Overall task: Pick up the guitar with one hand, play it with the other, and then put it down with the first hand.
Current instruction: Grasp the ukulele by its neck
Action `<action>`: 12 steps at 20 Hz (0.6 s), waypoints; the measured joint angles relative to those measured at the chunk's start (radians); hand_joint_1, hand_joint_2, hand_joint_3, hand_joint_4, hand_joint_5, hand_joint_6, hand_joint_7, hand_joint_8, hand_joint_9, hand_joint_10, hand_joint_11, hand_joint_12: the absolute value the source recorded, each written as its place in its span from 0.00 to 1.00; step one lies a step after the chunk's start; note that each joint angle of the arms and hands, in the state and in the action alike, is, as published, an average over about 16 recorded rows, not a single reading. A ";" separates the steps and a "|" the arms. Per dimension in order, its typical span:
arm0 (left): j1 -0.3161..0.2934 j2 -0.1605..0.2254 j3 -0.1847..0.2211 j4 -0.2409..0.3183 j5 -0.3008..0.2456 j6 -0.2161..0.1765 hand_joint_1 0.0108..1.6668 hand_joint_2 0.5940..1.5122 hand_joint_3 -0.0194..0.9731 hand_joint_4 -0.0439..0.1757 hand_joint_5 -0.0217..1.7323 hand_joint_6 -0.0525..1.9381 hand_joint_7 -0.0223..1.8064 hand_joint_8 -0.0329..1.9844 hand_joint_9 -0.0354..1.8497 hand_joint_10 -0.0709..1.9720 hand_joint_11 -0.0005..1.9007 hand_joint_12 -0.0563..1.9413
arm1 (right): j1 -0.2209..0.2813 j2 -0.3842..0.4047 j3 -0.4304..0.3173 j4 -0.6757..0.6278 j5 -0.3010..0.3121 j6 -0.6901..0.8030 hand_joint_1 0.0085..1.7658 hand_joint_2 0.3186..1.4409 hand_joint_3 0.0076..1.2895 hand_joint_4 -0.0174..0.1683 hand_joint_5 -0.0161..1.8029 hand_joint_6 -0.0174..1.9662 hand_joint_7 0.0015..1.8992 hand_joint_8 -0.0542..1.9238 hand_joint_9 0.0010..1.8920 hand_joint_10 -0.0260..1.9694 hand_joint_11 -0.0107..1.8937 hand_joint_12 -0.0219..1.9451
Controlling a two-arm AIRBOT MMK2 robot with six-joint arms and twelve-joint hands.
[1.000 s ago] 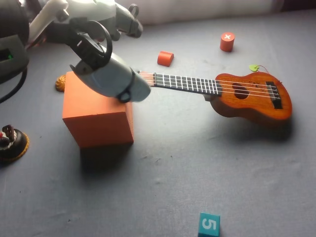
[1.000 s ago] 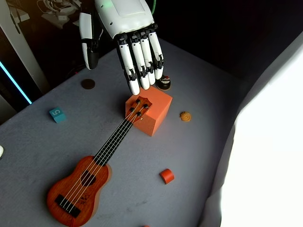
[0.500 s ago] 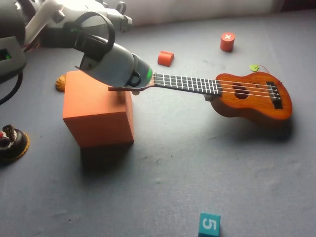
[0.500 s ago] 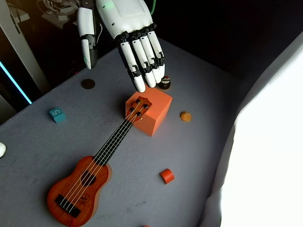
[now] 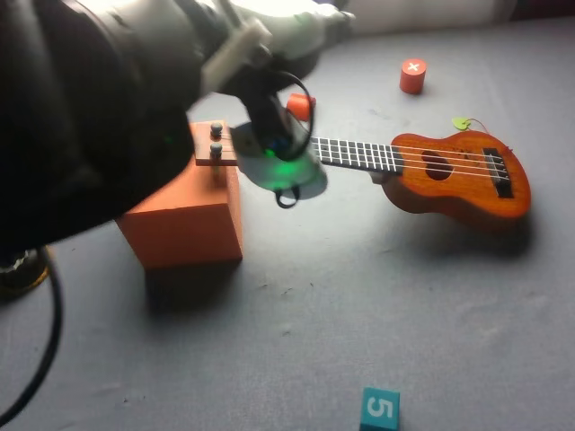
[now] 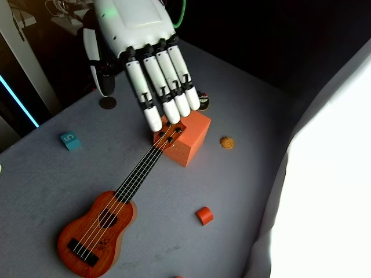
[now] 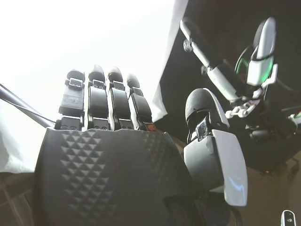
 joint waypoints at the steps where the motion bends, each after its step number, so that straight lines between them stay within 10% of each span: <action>1: 0.013 -0.020 0.006 0.016 -0.004 -0.016 0.52 0.50 0.02 0.32 0.02 0.02 0.02 0.01 0.03 0.04 0.01 0.05 | -0.001 0.000 0.000 -0.005 0.004 0.010 0.03 0.90 0.01 0.08 0.05 0.04 0.05 0.02 0.01 0.05 0.01 0.01; 12: 0.150 -0.220 0.123 0.149 0.015 -0.131 0.67 0.47 0.02 0.23 0.02 0.02 0.02 0.01 0.03 0.04 0.01 0.03 | -0.007 0.002 0.004 -0.039 0.022 0.061 0.02 0.90 0.01 0.08 0.04 0.03 0.04 0.02 0.01 0.03 0.01 0.01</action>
